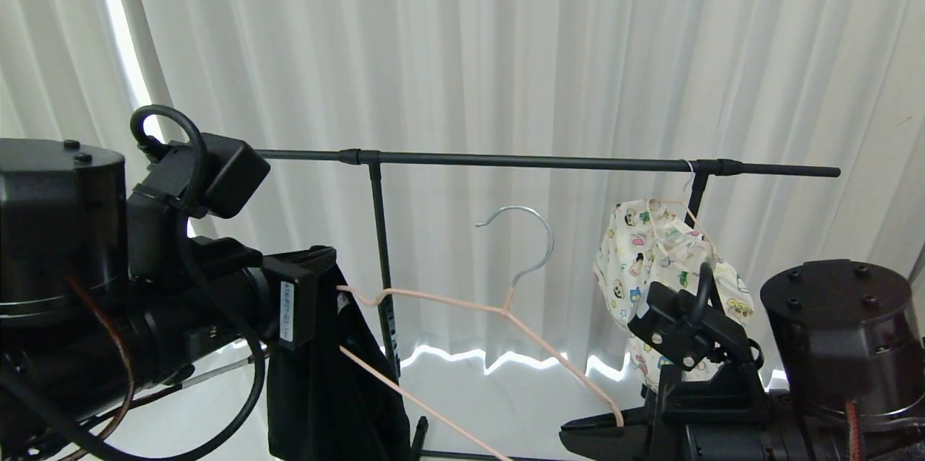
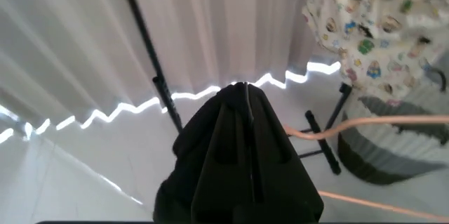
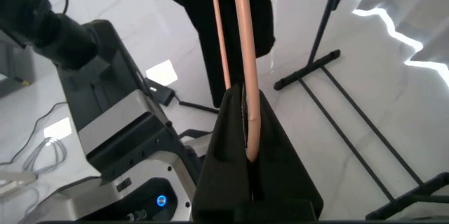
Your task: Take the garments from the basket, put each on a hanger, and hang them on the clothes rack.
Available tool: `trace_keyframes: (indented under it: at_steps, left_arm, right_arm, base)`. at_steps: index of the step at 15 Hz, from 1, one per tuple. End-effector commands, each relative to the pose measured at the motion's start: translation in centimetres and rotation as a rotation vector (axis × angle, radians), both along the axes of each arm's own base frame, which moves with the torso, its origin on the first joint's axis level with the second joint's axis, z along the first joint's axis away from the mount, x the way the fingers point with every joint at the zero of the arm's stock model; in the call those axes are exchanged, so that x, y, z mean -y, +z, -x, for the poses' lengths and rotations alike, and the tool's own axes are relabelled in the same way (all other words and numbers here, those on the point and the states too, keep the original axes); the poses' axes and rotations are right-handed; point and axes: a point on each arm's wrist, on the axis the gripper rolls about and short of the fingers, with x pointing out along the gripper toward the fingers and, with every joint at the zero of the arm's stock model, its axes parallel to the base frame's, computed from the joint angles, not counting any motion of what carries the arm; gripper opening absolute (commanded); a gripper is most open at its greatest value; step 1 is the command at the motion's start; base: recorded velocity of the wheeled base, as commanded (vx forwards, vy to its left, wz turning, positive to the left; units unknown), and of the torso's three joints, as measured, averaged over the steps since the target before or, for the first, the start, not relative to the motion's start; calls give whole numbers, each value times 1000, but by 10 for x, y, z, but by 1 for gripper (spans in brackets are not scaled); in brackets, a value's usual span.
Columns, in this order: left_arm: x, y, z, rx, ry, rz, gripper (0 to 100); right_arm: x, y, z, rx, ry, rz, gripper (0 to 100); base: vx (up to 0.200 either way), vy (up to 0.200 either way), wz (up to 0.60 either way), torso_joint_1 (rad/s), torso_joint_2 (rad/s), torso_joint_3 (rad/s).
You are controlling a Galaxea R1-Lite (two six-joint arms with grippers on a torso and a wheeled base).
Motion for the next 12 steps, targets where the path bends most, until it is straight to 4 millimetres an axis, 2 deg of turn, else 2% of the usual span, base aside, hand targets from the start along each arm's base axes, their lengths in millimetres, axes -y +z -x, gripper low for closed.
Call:
trace_keyframes:
  at_steps: [1, 3, 4, 12]
  left_arm:
    - [-21, -6, 5, 15, 11, -66, 0]
    - [-37, -7, 5, 25, 23, -88, 0]
    - [-39, -7, 5, 27, 21, -82, 0]
    - [-34, -5, 7, 29, -48, -63, 0]
  right_arm:
    - [4, -1, -4, -8, -7, 0, 0]
    - [14, 0, -12, -20, -28, -19, 0]
    - [18, 2, -14, -31, -17, -34, 0]
    - [20, -3, -11, -58, 144, -30, 0]
  base:
    - [0, 0, 0, 0, 0, 0]
    - [0, 0, 0, 0, 0, 0]
    - [0, 0, 0, 0, 0, 0]
    - [0, 0, 0, 0, 0, 0]
